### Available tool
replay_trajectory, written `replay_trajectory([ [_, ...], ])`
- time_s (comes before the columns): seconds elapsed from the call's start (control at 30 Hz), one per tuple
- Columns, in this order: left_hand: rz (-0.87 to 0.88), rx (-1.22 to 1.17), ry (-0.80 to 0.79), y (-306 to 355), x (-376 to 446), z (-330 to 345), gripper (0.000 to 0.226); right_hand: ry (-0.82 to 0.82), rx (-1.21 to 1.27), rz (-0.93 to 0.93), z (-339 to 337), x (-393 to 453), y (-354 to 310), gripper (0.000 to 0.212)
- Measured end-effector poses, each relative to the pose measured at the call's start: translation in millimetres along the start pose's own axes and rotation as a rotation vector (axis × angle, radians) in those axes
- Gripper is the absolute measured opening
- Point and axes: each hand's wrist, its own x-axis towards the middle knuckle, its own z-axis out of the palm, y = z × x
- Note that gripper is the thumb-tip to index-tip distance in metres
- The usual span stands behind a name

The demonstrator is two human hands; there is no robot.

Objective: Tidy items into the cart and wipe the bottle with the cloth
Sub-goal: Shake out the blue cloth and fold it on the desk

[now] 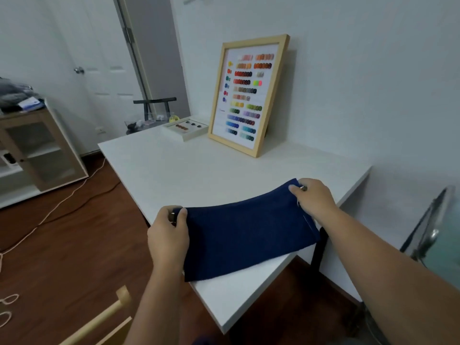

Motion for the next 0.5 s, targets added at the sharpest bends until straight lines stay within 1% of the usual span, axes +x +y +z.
replay_trajectory([
  [0.03,0.018,0.041,0.011,-1.8,2.7,1.6,0.007,0.004,-0.052,0.008,5.2,3.6,1.5,0.033],
  [0.13,0.064,0.162,0.007,-5.5,7.3,4.1,0.007,-0.013,-0.196,0.046,16.2,8.3,4.0,0.018],
  [0.2,0.055,0.193,-0.020,-4.9,6.0,5.8,0.014,0.014,-0.250,0.040,18.0,6.6,4.9,0.015],
  [0.27,0.051,0.199,-0.047,1.4,4.1,5.6,0.026,0.108,-0.216,-0.004,12.3,-3.6,5.3,0.034],
  [0.3,0.080,0.192,-0.065,6.8,4.6,5.7,0.029,0.172,-0.164,-0.022,7.0,-11.5,7.3,0.042],
  [0.33,0.137,0.182,-0.096,13.3,6.2,6.6,0.030,0.241,-0.090,-0.032,1.1,-21.7,9.6,0.044],
  [0.4,0.301,0.145,-0.237,31.6,12.9,14.0,0.025,0.337,0.118,0.003,-8.0,-49.7,18.1,0.036],
  [0.43,0.383,0.124,-0.346,43.5,17.1,22.2,0.024,0.364,0.233,0.047,-8.8,-65.9,24.1,0.032],
  [0.5,0.515,0.142,-0.605,70.2,22.9,48.2,0.024,0.362,0.425,0.204,-5.3,-96.0,37.3,0.035],
])
